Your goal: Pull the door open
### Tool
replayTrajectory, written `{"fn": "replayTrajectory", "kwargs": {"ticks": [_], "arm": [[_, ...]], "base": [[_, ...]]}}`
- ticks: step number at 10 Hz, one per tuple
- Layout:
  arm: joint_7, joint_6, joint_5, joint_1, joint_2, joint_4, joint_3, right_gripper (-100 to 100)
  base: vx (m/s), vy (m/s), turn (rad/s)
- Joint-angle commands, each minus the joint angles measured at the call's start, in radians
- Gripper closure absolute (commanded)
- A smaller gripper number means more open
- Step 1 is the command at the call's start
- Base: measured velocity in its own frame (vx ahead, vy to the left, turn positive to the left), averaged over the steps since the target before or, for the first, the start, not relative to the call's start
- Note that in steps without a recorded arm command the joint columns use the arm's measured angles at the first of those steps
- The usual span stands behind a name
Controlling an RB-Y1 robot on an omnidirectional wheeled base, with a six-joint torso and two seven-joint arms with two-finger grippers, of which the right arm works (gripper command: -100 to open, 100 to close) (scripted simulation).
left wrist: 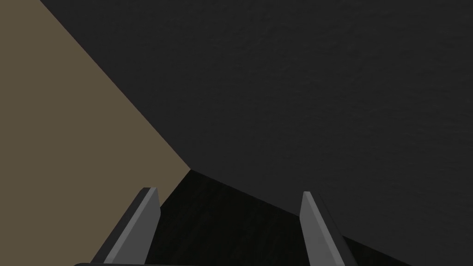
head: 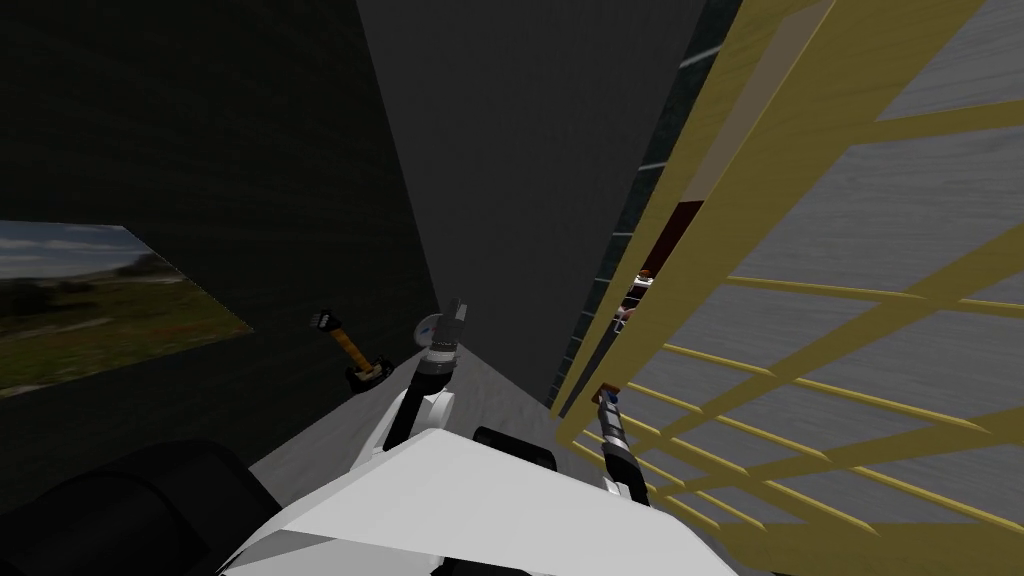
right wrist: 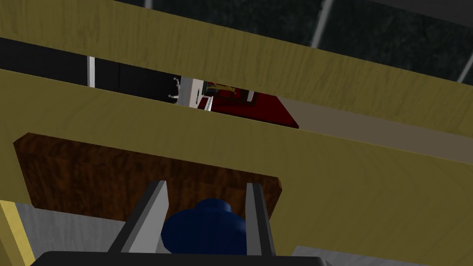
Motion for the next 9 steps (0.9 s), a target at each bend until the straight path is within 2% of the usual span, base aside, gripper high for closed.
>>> {"fn": "replayTrajectory", "kwargs": {"ticks": [1, 2, 3, 5, 6, 7, 8, 9], "arm": [[-0.036, 0.025, -0.008, 0.028, 0.002, -0.024, 0.003, 100], [-0.036, 0.025, -0.008, 0.028, 0.002, -0.024, 0.003, 100], [-0.077, 0.026, -0.020, 0.028, -0.002, -0.026, 0.009, 100], [-0.119, 0.028, -0.032, 0.027, -0.006, -0.030, 0.017, 100], [-0.119, 0.028, -0.032, 0.027, -0.006, -0.049, 0.017, 100], [-0.119, 0.028, -0.032, 0.027, -0.006, -0.030, 0.017, 100], [-0.160, 0.030, -0.045, 0.027, -0.010, -0.033, 0.024, 100], [-0.171, -0.008, -0.050, -0.022, -0.008, 0.033, 0.025, -100]], "base": [[-0.042, -0.004, 0.043], [-0.015, -0.005, -0.008], [-0.027, 0.003, 0.069], [-0.053, -0.008, 0.090], [-0.024, -0.002, -0.005], [0.000, 0.000, 0.000], [-0.030, -0.005, 0.070], [-0.071, -0.015, 0.082]]}}
